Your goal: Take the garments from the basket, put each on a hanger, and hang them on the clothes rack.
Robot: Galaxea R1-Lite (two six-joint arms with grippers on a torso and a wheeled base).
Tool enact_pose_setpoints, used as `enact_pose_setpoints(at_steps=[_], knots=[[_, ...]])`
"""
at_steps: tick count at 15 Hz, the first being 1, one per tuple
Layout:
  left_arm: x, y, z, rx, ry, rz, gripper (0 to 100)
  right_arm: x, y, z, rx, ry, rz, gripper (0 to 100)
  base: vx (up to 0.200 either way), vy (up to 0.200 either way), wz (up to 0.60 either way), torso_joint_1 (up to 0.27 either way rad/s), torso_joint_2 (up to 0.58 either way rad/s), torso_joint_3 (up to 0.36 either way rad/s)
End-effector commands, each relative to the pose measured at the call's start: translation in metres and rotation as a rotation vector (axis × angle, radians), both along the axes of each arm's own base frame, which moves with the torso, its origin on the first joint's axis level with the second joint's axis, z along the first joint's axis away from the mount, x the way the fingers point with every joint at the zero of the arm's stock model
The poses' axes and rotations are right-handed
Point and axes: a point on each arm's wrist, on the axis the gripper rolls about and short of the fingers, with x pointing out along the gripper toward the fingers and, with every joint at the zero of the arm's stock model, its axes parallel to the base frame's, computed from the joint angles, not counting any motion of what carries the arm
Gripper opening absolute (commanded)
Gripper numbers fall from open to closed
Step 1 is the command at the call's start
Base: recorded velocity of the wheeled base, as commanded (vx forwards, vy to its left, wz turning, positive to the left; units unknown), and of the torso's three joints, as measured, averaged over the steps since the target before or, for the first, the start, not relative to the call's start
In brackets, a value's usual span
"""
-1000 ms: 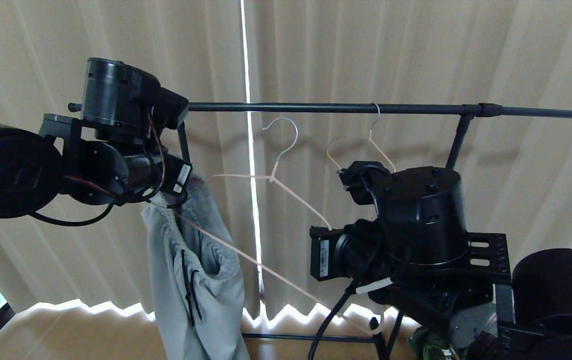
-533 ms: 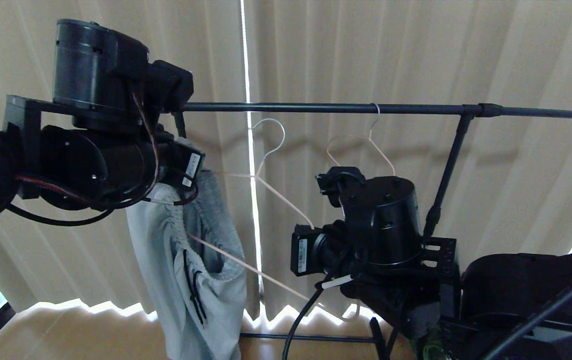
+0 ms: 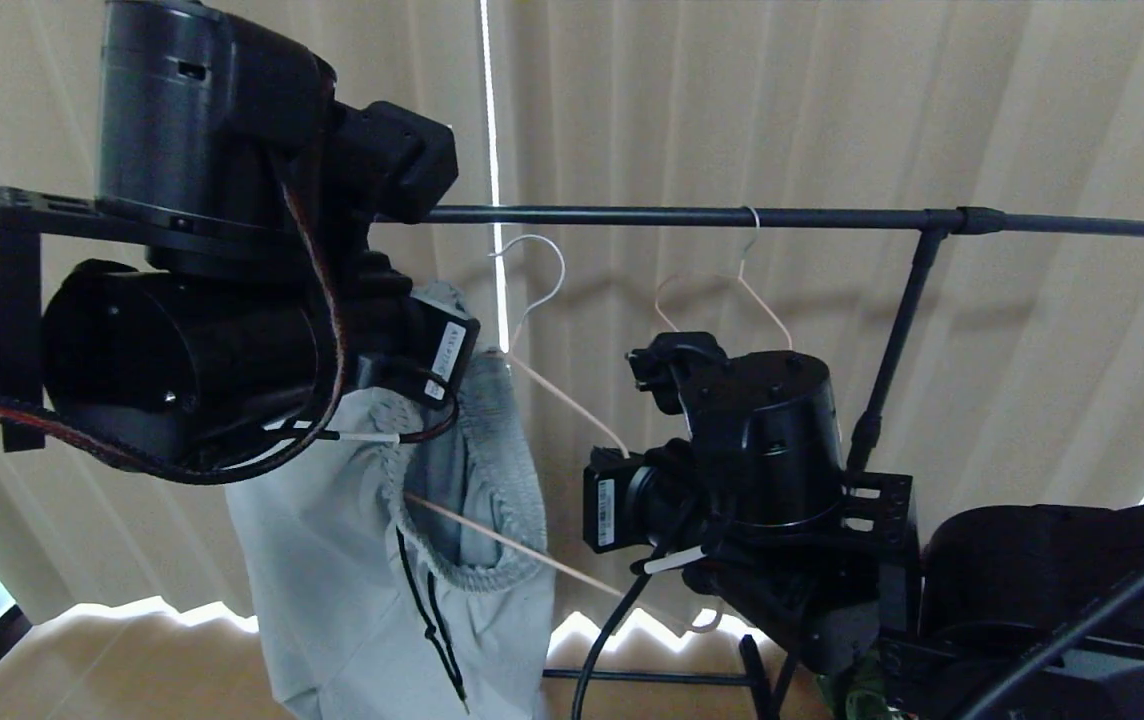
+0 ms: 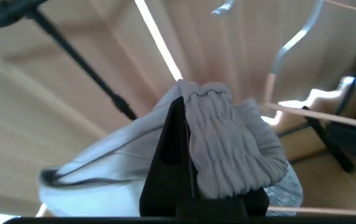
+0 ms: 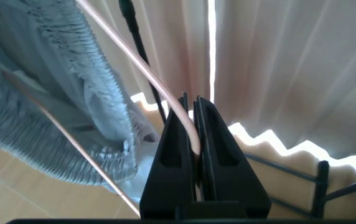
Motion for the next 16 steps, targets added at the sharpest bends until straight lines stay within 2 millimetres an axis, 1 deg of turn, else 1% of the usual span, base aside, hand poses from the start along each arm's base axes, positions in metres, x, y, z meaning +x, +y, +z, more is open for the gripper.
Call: enact_pose_setpoints(at_steps=[1, 3, 4, 5, 8, 12, 13, 16], knots=[[-0.01, 0.004, 0.005, -0.043, 0.012, -0.125, 0, -0.005, -0.013, 0.009, -0.008, -0.022, -0.002, 0, 0.0, 0.0, 0.0, 0.0, 0.0, 0.0], [-0.022, 0.012, 0.004, -0.031, 0.027, -0.264, 0, -0.002, -0.023, 0.014, -0.009, -0.033, -0.017, 0, 0.0, 0.0, 0.0, 0.0, 0.0, 0.0], [-0.024, 0.013, -0.002, -0.01, 0.041, -0.293, 0, -0.002, -0.026, 0.017, -0.002, -0.04, -0.022, 0, 0.0, 0.0, 0.0, 0.0, 0.0, 0.0], [-0.025, 0.014, -0.006, 0.0, 0.05, -0.296, 0, -0.003, -0.028, 0.021, 0.005, -0.046, -0.022, 0, 0.0, 0.0, 0.0, 0.0, 0.0, 0.0], [-0.024, 0.013, -0.008, 0.005, 0.056, -0.297, 0, -0.005, -0.031, 0.025, 0.011, -0.057, -0.022, 0, 0.0, 0.0, 0.0, 0.0, 0.0, 0.0], [-0.024, 0.013, -0.01, 0.008, 0.063, -0.296, 0, -0.006, -0.031, 0.027, 0.009, -0.062, -0.02, 0, 0.0, 0.0, 0.0, 0.0, 0.0, 0.0], [-0.025, 0.013, -0.01, 0.008, 0.063, -0.297, 100, -0.006, -0.031, 0.027, 0.011, -0.064, -0.02, 0, 0.0, 0.0, 0.0, 0.0, 0.0, 0.0], [-0.025, 0.013, -0.01, 0.011, 0.062, -0.299, 100, -0.007, -0.034, 0.03, 0.017, -0.069, -0.021, 0, 0.0, 0.0, 0.0, 0.0, 0.0, 0.0]])
